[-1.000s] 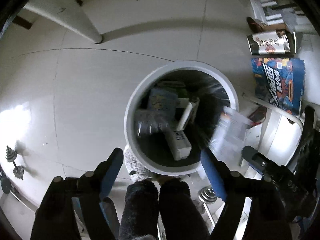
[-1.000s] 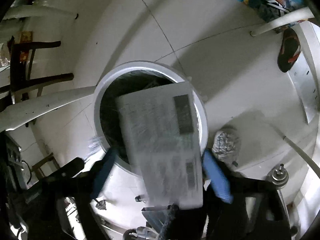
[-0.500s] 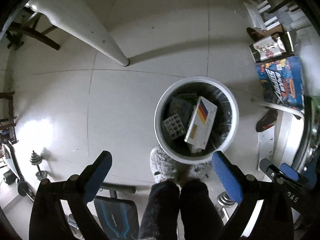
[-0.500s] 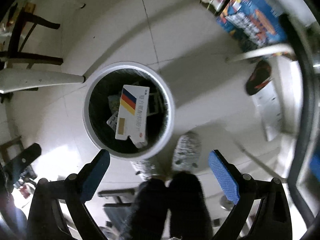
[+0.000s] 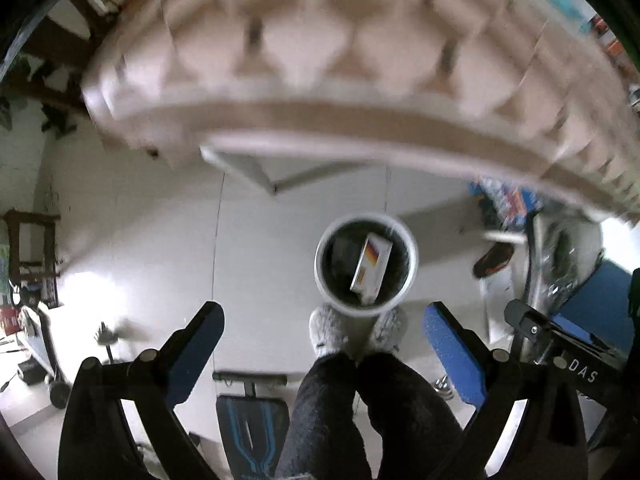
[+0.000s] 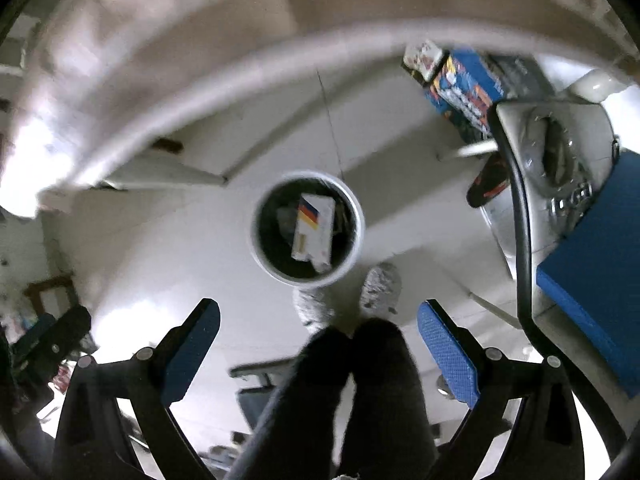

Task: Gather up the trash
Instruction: 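Swing both tools back toward the table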

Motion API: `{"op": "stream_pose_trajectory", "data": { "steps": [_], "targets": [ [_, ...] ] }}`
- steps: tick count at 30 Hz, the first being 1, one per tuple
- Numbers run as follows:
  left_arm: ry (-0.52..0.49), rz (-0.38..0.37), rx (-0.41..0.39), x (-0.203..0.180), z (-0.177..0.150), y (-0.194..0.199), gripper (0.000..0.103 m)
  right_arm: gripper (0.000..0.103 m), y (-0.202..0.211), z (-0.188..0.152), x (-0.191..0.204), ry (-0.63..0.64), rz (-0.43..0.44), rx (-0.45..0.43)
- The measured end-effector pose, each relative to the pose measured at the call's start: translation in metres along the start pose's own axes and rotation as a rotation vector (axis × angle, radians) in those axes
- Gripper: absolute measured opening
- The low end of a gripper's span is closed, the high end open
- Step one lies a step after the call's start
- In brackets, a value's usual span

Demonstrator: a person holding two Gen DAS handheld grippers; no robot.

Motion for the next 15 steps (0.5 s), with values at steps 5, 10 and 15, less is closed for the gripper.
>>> {"op": "stream_pose_trajectory", "data": {
  "steps": [5, 10, 15],
  "targets": [
    [-0.017, -0.009, -0.120, -0.025, 0.055, 0.071, 0.102, 0.100, 0.092, 0.032, 0.017, -0.018, 0.060, -0.110],
    [-0.038, 0.006, -0.239, -0.061, 0.126, 0.126, 0.102, 0.100, 0.181, 0.096, 0.019, 0.006, 0.063, -0.223],
    [-0.037, 0.027, -0.308, -0.103, 0.215, 0.155, 0.102, 0.100, 0.256, 0.199, -0.011, 0.011, -0.002, -0.301]
  ]
}}
Point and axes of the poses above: each gripper's, at about its wrist camera, not at the fingertips, and y roughly against the way its jaws point, x to its left, z to its top, the point moved 4 cm from there along -y, roughly the way its jaws point, and after that the axes turned 8 degrees about x, right-handed, at the moved point
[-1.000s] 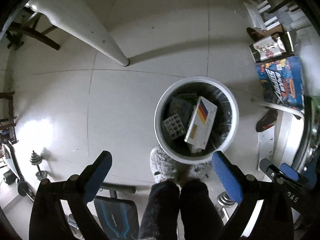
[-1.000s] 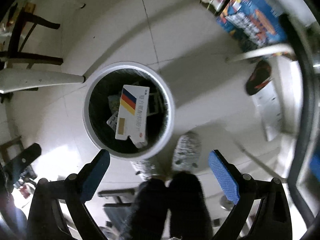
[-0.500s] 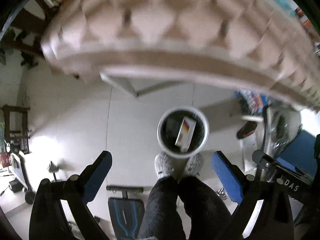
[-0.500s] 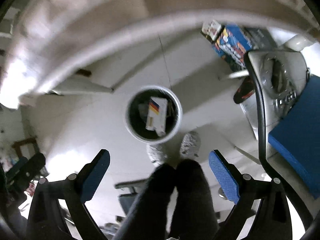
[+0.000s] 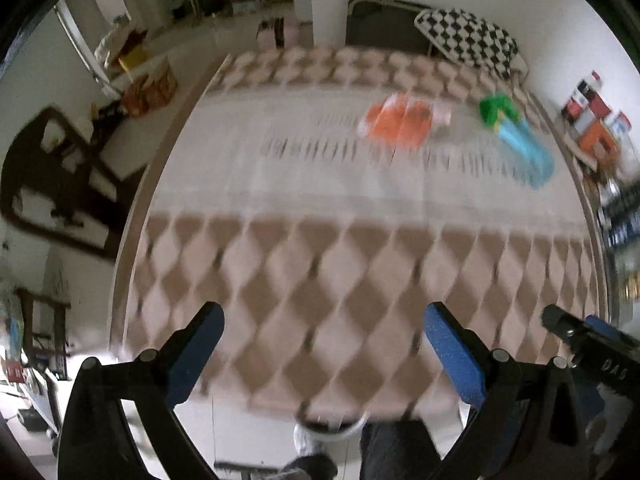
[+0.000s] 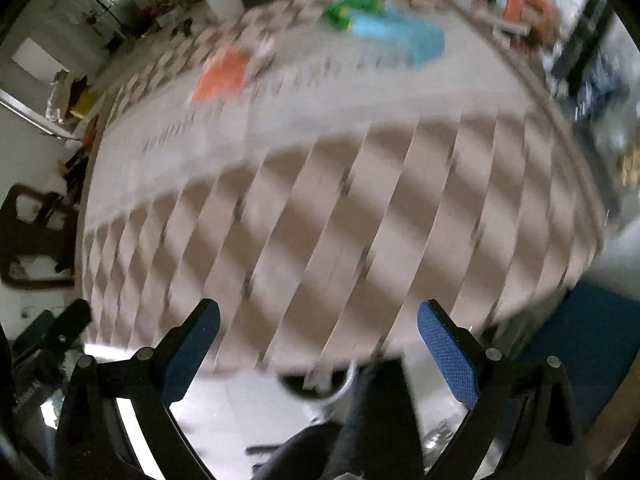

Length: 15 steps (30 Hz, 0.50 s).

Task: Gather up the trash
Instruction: 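Swing both tools back toward the table, then grasp the orange plastic bag with left tool while right tool grasps green-blue rice bag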

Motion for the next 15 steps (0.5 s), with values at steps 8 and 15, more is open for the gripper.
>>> {"op": "stream_pose_trajectory", "data": {
  "steps": [8, 15],
  "targets": [
    [0.054, 0.056, 0.102, -0.054, 0.127, -0.059, 0.103, 0.101, -0.013, 0.194, -0.060, 0.083, -0.124, 0.054],
    [0.066, 0.106, 0.190, -0.085, 0.186, -0.114, 0.103, 0.101, -0.064, 0.311, -0.081, 0.187, -0.184, 0.164]
  ]
}}
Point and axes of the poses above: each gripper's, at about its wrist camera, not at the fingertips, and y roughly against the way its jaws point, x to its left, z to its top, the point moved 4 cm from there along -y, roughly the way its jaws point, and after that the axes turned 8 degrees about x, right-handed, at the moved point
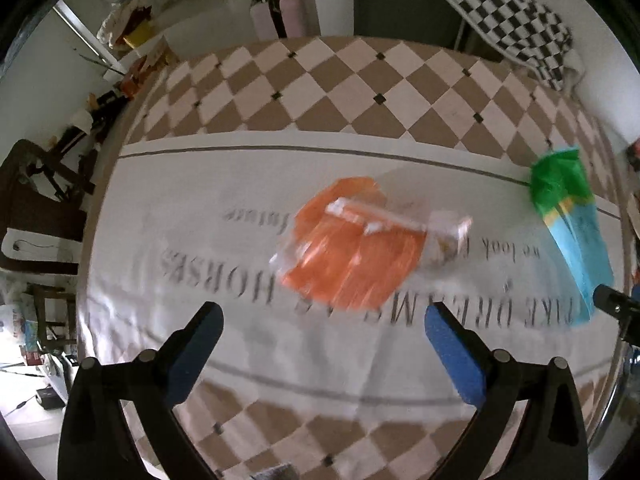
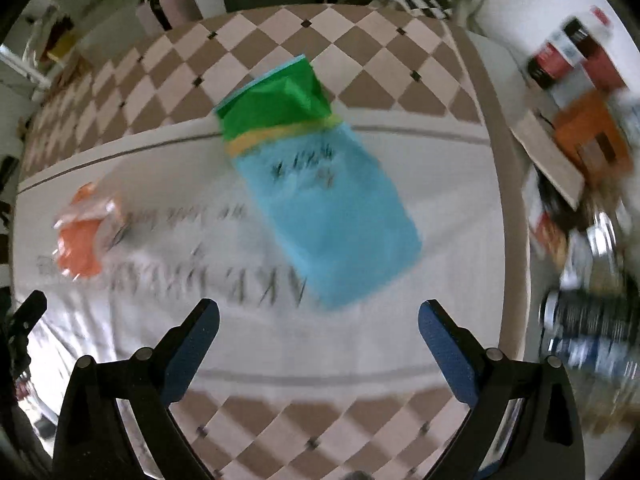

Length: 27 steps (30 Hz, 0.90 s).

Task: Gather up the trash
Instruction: 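Grasp the orange plastic bag with left tool while right tool grasps green-blue rice bag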

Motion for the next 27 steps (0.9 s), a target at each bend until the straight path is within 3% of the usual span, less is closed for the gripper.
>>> {"op": "stream_pose_trajectory", "data": {
  "steps": [8, 18, 21, 27],
  "targets": [
    [-0.002, -0.007, 0.086, -0.017, 0.031, -0.039, 0.103, 0.101, -0.032, 0.071, 0.007, 0.140, -0.031, 0.062],
    [0.003, -0.057, 0.119, -0.020, 0.041, -0.060, 0.102, 0.102, -0.068, 0.111, 0.011, 0.209, -0.035, 0.126],
    [0.000, -0.073, 0.105, -0.020, 0.041, -0.057, 0.087, 0.102, -0.075, 0.117, 0.007, 0.205, -0.049, 0.139],
    [-0.021, -0.061, 0.077, -0.020, 0.032, -0.048, 0.072, 0.101, -0.084, 0.122, -0.001, 0.180, -0.038, 0.143]
  ]
}}
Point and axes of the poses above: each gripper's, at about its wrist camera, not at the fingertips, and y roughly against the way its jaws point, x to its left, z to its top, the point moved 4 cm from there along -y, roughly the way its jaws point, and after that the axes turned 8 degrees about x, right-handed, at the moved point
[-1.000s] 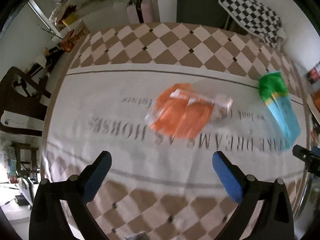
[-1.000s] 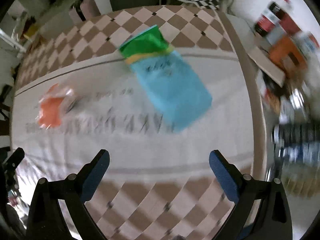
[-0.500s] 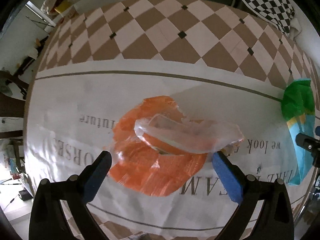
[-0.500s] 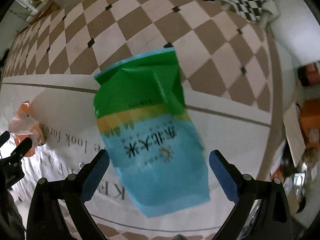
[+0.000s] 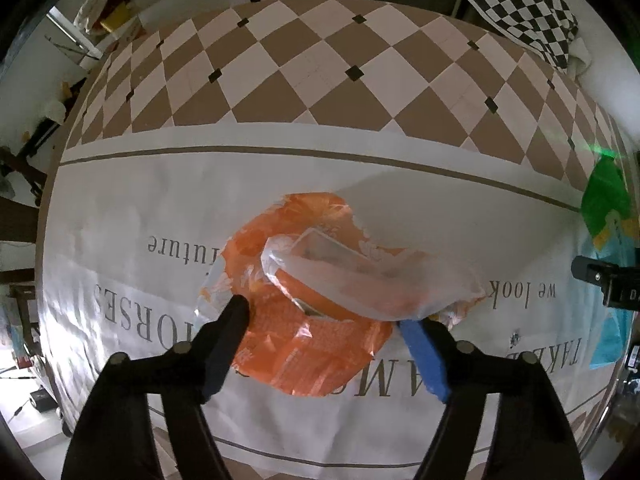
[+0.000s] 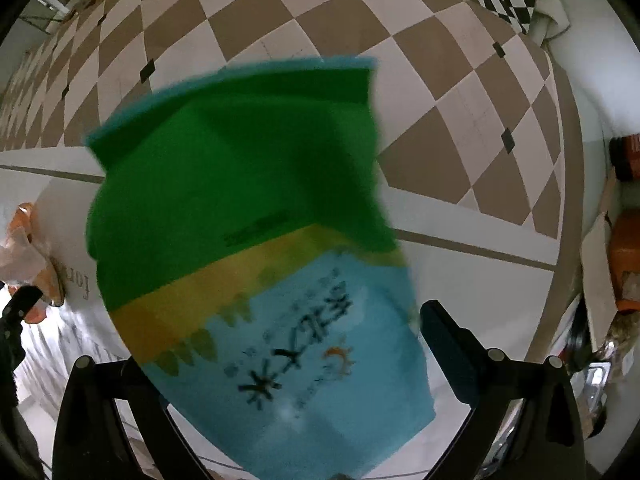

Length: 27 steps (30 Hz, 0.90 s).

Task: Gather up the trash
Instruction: 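Grasp the orange plastic bag with left tool while right tool grasps green-blue rice bag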

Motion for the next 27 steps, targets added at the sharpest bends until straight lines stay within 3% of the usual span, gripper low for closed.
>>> {"op": "stream_pose_trajectory", "data": {
  "steps": [4, 6, 7, 12, 18, 19, 27],
  "targets": [
    [-0.003, 0.002, -0.007, -0.001, -0.004, 0.006, 0.067, 0.098, 0.003, -0.003, -0.005, -0.026, 0.025, -0.026],
    [-0.003, 0.000, -0.012, -0.001, -0.006, 0.010, 0.062, 0.093, 0.003, -0.013, -0.014, -0.033, 0.039, -0.039],
    [-0.002, -0.002, -0.014, 0.000, -0.006, 0.012, 0.060, 0.085, 0.004, -0.014, -0.016, -0.036, 0.045, -0.046],
    [-0.005, -0.007, -0.020, 0.003, -0.014, 0.016, 0.054, 0.077, 0.009, -0.027, -0.021, -0.048, 0.071, -0.091],
    [-0.012, -0.028, -0.040, 0.009, -0.021, 0.021, 0.024, 0.072, 0.022, -0.043, -0.028, -0.077, 0.124, -0.143],
    [-0.014, -0.027, -0.045, 0.009, -0.022, 0.023, 0.014, 0.071, 0.023, -0.045, -0.029, -0.080, 0.130, -0.151],
    [-0.013, -0.023, -0.107, 0.015, -0.034, 0.049, 0.010, 0.069, 0.041, -0.059, -0.023, -0.099, 0.186, -0.197]
  ]
}}
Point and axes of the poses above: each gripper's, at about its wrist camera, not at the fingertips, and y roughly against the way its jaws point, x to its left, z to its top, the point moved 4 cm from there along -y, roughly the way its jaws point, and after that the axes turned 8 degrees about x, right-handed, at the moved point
